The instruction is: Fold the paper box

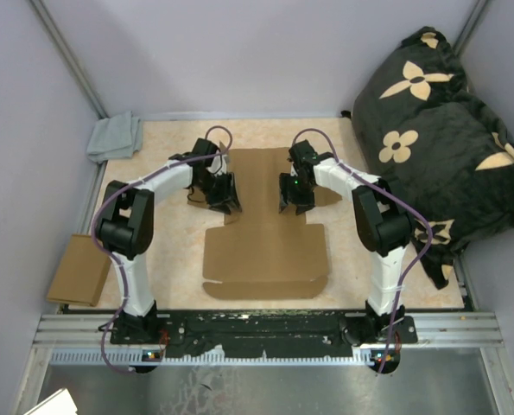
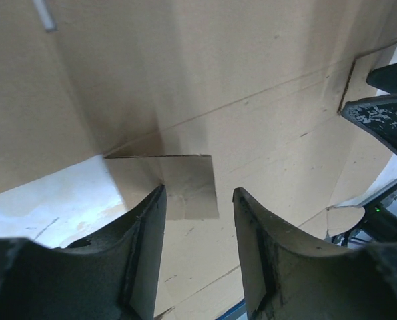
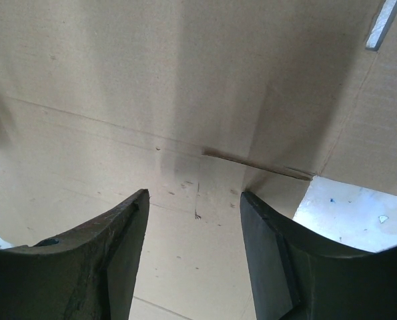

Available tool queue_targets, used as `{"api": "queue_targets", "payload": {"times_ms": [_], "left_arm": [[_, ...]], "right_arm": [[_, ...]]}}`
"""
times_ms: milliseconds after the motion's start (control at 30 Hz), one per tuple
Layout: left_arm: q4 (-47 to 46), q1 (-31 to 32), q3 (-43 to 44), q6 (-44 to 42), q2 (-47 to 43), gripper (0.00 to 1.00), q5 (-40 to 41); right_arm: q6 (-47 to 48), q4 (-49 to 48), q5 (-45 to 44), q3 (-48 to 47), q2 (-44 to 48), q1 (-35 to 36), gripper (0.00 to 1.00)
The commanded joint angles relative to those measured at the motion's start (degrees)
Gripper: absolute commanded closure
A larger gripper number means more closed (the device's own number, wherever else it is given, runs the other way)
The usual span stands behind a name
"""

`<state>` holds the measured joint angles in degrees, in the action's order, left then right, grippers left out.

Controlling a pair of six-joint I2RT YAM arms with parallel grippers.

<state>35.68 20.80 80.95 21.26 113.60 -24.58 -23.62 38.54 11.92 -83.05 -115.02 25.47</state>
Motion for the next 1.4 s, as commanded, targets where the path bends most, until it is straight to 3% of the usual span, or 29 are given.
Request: {"api": "queue_targets", "payload": {"times_ms": [0, 100, 200, 400, 567, 733, 933, 1067, 1367], "left_arm": [[-0.20, 1.10, 2.32, 1.10, 0.20, 0.47, -2.39], [-0.35, 1.44, 3.04, 0.90, -0.26, 0.45, -1.30], [0.24, 1.48, 3.10, 0.53, 1.76, 0.49, -1.22], [-3.15, 1.44, -1.08, 0.62, 2.89, 0.77, -0.24], [-3.14, 1.47, -1.76, 0.09, 5.87, 0.83, 0.98], [-2.45, 1.45, -2.14, -0.28, 5.70, 0.80, 2.39], [-0.18, 1.51, 1.76, -0.59, 1.10, 0.63, 4.60], [1.46, 1.05, 7.63, -1.05, -1.02, 0.55, 8.01], [1.22, -4.01, 24.26, -0.23, 3.34, 0.50, 11.66]], "right_arm": [[0.06, -0.58, 0.64, -0.40, -1.69, 1.33, 0.42], [-0.02, -0.71, 0.49, -0.35, -1.70, 1.33, 0.42], [-0.20, -0.75, 0.63, -0.36, -1.65, 1.38, 0.42], [-0.20, -0.66, 0.12, 0.12, -1.37, 1.34, 0.42], [-0.38, -0.71, 0.11, 0.24, -1.48, 1.42, 0.42], [-0.37, 0.14, -0.61, -0.23, -1.43, 1.35, 0.42], [0.01, 2.83, -1.65, -3.58, 0.90, 1.33, 0.42], [0.81, 6.31, -4.31, -9.60, 2.61, 1.33, 0.41], [2.61, 12.92, -12.16, -23.31, 2.33, -2.35, 0.36]]}}
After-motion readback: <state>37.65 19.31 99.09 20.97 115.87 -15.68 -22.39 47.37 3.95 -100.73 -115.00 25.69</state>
